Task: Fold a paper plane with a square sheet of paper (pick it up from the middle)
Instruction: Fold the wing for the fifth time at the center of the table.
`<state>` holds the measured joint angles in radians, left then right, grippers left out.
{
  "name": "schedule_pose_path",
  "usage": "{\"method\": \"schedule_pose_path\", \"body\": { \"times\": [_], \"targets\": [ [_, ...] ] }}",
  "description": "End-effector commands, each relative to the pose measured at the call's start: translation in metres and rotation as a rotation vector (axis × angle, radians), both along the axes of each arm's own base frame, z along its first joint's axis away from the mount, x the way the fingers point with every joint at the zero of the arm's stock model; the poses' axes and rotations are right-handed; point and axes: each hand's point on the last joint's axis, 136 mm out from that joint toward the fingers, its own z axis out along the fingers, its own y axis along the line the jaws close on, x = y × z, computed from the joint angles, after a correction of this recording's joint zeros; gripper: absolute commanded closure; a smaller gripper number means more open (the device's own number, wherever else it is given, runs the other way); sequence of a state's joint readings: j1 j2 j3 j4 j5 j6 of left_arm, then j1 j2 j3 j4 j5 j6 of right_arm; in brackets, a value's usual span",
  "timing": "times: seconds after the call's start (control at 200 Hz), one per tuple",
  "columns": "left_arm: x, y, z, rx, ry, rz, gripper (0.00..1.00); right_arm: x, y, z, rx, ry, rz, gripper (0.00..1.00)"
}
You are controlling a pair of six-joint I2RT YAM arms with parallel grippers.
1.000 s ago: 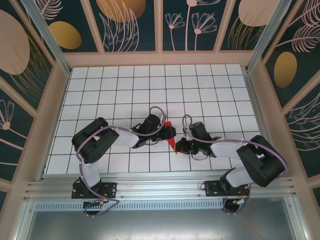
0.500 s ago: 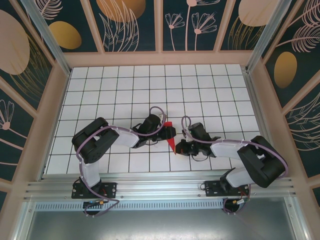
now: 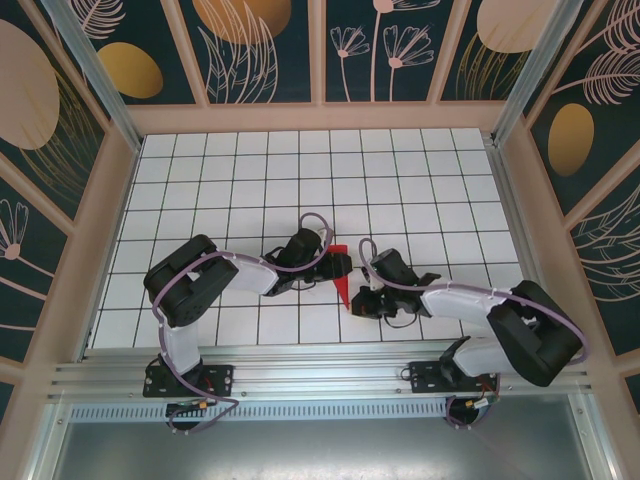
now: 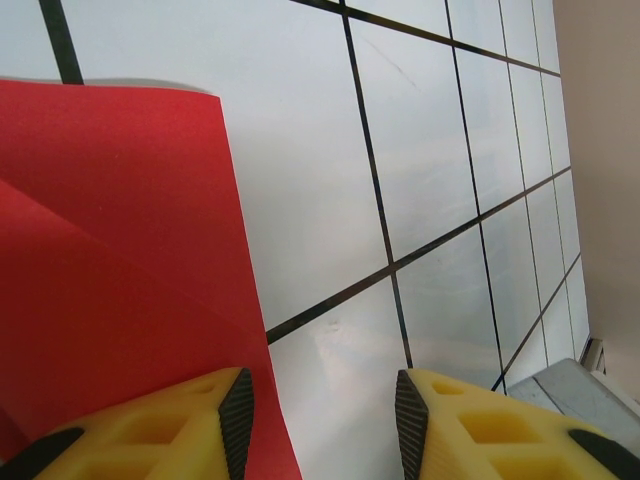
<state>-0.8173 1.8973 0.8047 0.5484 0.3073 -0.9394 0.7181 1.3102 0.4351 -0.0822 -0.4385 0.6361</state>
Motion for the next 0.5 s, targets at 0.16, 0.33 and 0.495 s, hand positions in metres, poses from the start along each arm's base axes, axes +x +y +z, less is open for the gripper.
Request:
{"method": "schedule_pose_path", "body": {
  "times": [0.16, 0.33, 0.495],
  "targets": [
    [-0.012, 0.022, -0.045, 0.140, 0.084, -0.002, 0.56, 0.029, 0.013, 0.053, 0.109, -0.120, -0.077, 0.93],
    [-0.012, 0.022, -0.044, 0.140, 0.084, -0.003, 0.56, 0.046, 0.029, 0.060, 0.208, -0.112, -0.110, 0.93],
    [-0.012, 0.021, -0.044, 0.139, 0.086, -0.005, 0.56, 0.047, 0.042, 0.052, 0.259, -0.060, -0.096, 0.93]
  ]
}}
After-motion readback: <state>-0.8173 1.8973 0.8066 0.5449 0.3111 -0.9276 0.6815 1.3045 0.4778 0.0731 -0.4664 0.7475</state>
